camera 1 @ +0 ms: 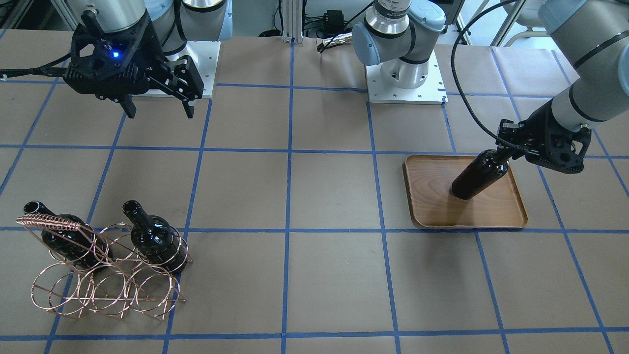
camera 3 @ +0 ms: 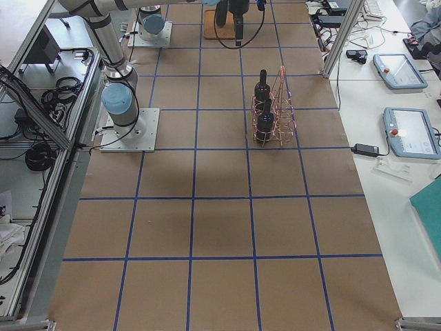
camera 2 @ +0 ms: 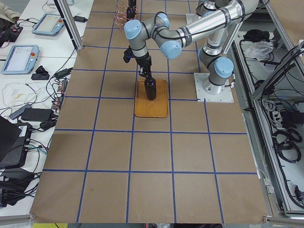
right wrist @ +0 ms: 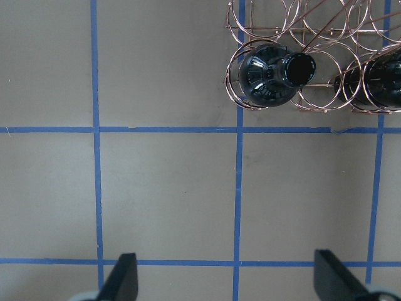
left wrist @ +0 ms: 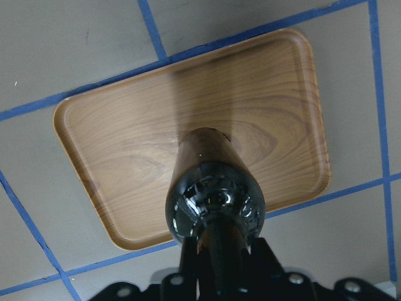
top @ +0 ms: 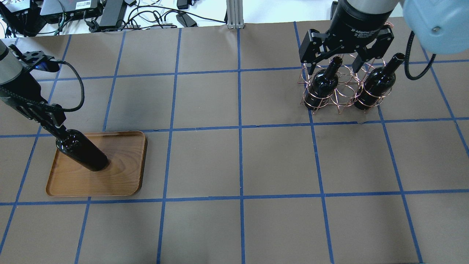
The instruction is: Take wine from basket and place on tray
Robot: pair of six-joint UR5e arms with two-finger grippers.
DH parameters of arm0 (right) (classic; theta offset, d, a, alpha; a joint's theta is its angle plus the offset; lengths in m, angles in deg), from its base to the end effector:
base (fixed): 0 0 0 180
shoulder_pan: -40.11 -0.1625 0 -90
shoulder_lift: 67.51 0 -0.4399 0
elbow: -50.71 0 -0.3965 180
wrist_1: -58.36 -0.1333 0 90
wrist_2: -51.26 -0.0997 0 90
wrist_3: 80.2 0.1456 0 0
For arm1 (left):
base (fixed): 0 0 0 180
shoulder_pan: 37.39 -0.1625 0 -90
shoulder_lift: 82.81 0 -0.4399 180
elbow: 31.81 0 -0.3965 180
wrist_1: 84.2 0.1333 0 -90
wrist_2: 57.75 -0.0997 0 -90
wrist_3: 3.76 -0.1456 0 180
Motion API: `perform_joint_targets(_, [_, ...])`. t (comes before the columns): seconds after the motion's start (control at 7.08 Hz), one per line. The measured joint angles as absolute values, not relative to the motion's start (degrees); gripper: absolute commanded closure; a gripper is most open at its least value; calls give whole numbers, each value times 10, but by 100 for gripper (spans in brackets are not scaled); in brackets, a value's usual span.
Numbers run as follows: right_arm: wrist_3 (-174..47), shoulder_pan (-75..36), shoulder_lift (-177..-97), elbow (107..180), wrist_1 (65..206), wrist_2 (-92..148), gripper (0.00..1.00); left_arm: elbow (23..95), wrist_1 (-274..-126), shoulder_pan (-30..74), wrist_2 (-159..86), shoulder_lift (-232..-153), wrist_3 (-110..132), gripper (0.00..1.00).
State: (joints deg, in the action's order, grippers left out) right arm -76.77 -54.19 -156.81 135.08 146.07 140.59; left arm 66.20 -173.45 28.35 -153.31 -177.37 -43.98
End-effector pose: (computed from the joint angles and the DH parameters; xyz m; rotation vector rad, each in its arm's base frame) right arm 0.1726 -0.4952 0.4956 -0.0242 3.1259 -0.0706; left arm 0.0926 -0.4956 0.3525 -0.4449 -3.0615 -0.3510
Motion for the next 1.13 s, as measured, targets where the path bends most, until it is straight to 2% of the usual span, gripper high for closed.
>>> perform_joint_targets(0.14, [-768, -542, -1568, 1351, 1461, 1406, 0, 662, -1737, 283, -1534, -1774, -438, 9])
perform_joint_targets(0.85, [-768, -542, -1568, 1351, 1461, 1406, 0, 632, -1803, 292, -1530, -1725, -335, 1])
perform_joint_targets(1.13, [-768, -542, -1568, 1351, 1461, 1406, 0, 614, -1808, 352, -1517, -1703, -208, 0])
